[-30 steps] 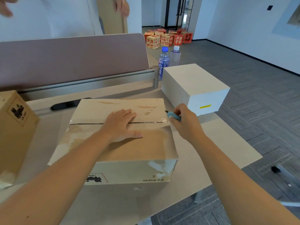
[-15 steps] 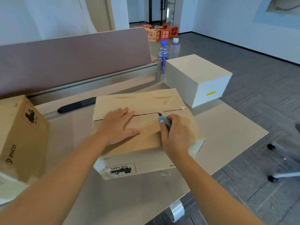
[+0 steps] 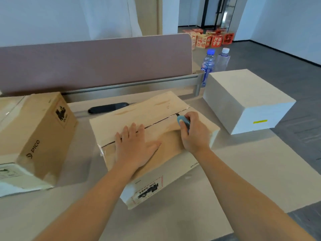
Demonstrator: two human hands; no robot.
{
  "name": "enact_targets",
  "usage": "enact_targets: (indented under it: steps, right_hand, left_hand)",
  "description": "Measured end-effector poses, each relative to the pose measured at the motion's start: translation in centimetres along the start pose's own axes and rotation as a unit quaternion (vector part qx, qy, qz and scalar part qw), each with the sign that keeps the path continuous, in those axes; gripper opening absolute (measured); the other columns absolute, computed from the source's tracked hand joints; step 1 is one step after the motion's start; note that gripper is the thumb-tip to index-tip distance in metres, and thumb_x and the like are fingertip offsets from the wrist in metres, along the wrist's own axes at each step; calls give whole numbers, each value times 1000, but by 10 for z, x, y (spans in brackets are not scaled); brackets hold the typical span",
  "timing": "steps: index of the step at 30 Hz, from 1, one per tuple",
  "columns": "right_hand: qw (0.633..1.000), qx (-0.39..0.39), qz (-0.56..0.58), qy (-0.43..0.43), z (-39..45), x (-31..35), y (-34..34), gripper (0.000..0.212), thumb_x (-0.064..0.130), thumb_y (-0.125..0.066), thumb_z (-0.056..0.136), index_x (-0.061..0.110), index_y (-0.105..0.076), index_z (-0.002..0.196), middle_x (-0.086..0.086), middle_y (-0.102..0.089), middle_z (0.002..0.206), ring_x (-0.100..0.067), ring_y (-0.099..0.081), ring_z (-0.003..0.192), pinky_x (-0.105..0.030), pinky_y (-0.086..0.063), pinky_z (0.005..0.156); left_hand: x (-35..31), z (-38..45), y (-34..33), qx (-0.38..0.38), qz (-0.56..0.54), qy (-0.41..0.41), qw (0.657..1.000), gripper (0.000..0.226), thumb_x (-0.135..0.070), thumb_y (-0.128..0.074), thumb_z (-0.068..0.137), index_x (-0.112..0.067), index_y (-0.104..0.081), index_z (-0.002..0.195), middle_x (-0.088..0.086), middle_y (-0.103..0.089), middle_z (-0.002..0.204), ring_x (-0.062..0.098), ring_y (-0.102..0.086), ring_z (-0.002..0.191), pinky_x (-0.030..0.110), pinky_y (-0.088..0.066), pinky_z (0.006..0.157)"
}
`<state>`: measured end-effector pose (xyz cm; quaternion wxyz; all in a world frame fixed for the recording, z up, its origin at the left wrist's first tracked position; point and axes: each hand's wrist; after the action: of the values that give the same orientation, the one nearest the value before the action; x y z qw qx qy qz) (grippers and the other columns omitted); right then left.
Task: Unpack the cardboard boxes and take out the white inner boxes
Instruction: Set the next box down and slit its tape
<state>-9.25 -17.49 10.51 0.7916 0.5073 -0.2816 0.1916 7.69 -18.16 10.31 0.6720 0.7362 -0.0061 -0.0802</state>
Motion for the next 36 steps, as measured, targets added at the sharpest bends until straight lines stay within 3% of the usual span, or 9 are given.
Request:
enact_targets:
  steps: [10,15,19,21,23,25,28,31,36]
  right_hand:
    - [1000,16,-19,9,64,-39,12,24,22,-41,98,7,-50,114,-9,-63,104,-25,-59,93,-27,-38,71]
    - [986,9,165,-36,27,-29,14,24,18,-45,96,5,-47,116,1,-52,97,-16,-51,88,-23,-36,76]
    - [968,0,251,-17,-14,-13,9,13,15,-51,92,19,-41,99,18,-43,83,-4,-46,76,-9,-34,66]
    - [957,-9,290,-28,-32,-5,3,12,26,-51,87,28,-40,91,19,-45,85,-2,-48,79,-10,-38,71]
    - [947,-18,320,-38,-45,4,-7,9,36,-47,81,36,-40,85,16,-50,88,-10,-53,86,-24,-44,80]
    - [942,-30,330,-44,-52,11,-14,11,46,-46,77,38,-41,84,14,-54,90,-23,-54,94,-42,-46,86]
    - [949,-52,308,-49,-51,17,-19,8,45,-47,77,41,-41,81,21,-52,84,-25,-53,96,-52,-42,90]
    - [957,-47,283,-41,-45,16,-20,10,35,-49,78,40,-41,79,23,-50,81,-17,-50,94,-51,-39,95]
    - [961,35,273,-37,-14,2,-15,12,34,-54,79,39,-43,79,19,-52,83,-26,-52,97,-42,-44,88]
  left_hand:
    - [-89,6,-6,-11,-66,172,983,78,-62,-25,91,-12,-9,148,11,1,157,30,5,144,54,3,112]
    - [-80,4,-1,-53,-196,104,974,63,-52,-39,92,-23,-22,145,1,-8,157,21,-4,144,45,2,115]
    - [-36,2,11,-53,-180,-35,982,66,-54,-50,87,-21,-32,142,2,-24,152,19,-19,140,33,-13,114]
    - [-11,1,18,-16,-100,-86,991,84,-72,-36,74,-22,-33,143,-1,-26,151,15,-20,139,28,-14,111]
    - [8,1,21,12,-20,-128,992,109,-85,-13,53,-27,-30,144,-4,-27,152,14,-21,139,27,-14,110]
    - [19,4,15,5,14,-138,990,126,-95,7,42,-30,-27,145,-6,-24,154,14,-19,142,29,-11,113]
    - [21,6,7,-20,46,-139,989,127,-91,20,42,-32,-21,147,-7,-19,155,13,-15,143,31,-9,115]
    - [19,5,4,-22,39,-125,991,127,-89,22,42,-32,-20,147,-7,-17,156,14,-13,143,31,-8,115]
    - [4,6,-5,-65,13,-60,996,107,-73,11,54,-30,-23,146,-4,-18,155,17,-15,143,32,-10,114]
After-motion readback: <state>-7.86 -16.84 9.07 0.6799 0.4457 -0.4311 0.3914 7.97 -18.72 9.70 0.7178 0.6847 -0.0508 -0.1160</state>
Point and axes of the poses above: each hand's wrist, its own z-axis towards the middle knuckle, its own y-axis out of the back of the hand, x = y × z
